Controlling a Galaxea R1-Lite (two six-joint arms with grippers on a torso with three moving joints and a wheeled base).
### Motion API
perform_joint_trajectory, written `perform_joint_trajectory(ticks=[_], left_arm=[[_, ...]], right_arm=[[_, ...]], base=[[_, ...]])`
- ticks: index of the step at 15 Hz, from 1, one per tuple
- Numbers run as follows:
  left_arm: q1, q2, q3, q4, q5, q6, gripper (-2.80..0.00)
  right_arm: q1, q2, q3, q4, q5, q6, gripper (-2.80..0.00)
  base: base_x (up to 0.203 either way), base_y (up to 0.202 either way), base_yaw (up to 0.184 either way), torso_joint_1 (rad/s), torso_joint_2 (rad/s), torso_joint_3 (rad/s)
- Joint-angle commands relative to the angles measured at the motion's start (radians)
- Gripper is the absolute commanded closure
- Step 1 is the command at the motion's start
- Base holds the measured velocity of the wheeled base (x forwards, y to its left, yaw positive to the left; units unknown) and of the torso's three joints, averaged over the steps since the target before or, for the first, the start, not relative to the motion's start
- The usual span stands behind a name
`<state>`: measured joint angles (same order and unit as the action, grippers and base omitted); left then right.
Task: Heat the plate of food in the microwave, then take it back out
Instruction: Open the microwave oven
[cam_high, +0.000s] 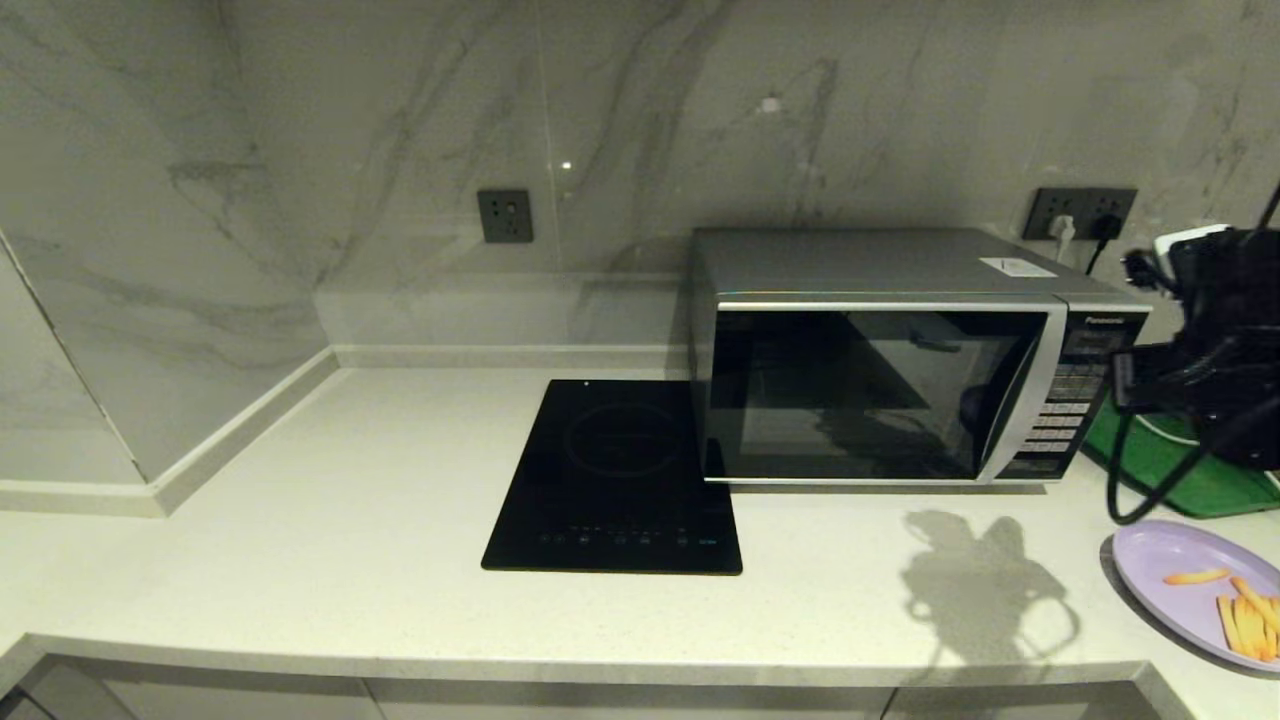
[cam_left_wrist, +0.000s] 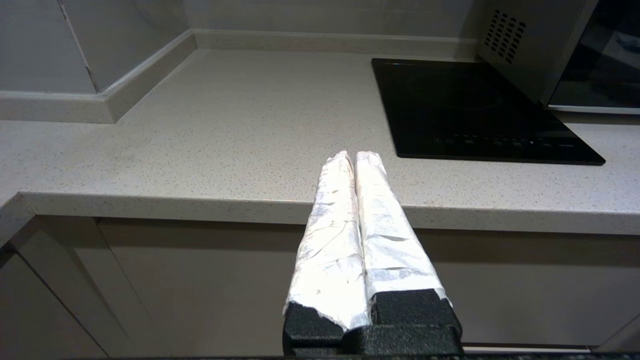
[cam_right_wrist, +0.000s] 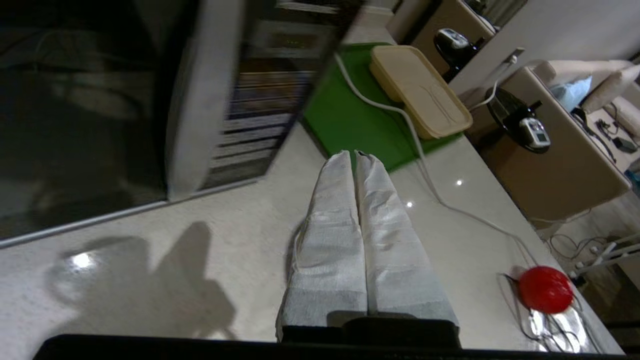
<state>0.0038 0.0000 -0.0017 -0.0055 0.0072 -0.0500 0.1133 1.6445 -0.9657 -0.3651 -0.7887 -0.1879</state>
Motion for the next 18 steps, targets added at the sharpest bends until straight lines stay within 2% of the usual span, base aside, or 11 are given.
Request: perform_joint_trajectory(ticks=[1,3,4,8,10,12,18], left_arm=[[0.001,0.000,0.000,-0.001,0.000,-0.001,0.00],[-0.001,-0.001,0.000,-0.001,0.000,-0.001,0.00],[0.001,0.000,0.000,-0.001,0.000,-0.001,0.00],[0.001,0.000,0.000,-0.001,0.000,-0.001,0.00],[0.001,-0.002,0.000,-0.001,0.000,-0.001,0.00],[0.000,-0.002,0.000,-0.001,0.000,-0.001,0.00],[-0.001,0.000,0.000,-0.001,0.000,-0.001,0.00]], right_arm=[[0.056,0.196,-0.046,-0.049,-0.032,-0.002,0.00],[0.072,0.262,-0.060,-0.120,-0.070,-0.003,0.00],[0.073,0.281,-0.061,-0.151,-0.076,-0.003,-2.80],[0.072,0.305,-0.054,-0.170,-0.154,0.002,-2.80],[0.081,0.302,-0.056,-0.171,-0.166,0.005,-2.80],[0.089,0.308,-0.058,-0.171,-0.219,0.006,-2.80],[0.093,0.388,-0.104,-0.202,-0.225,0.104,-2.80]], base=[[0.000,0.000,0.000,0.000,0.00,0.000],[0.000,0.000,0.000,0.000,0.00,0.000],[0.000,0.000,0.000,0.000,0.00,0.000],[0.000,0.000,0.000,0.000,0.00,0.000],[0.000,0.000,0.000,0.000,0.00,0.000],[0.000,0.000,0.000,0.000,0.00,0.000],[0.000,0.000,0.000,0.000,0.00,0.000]])
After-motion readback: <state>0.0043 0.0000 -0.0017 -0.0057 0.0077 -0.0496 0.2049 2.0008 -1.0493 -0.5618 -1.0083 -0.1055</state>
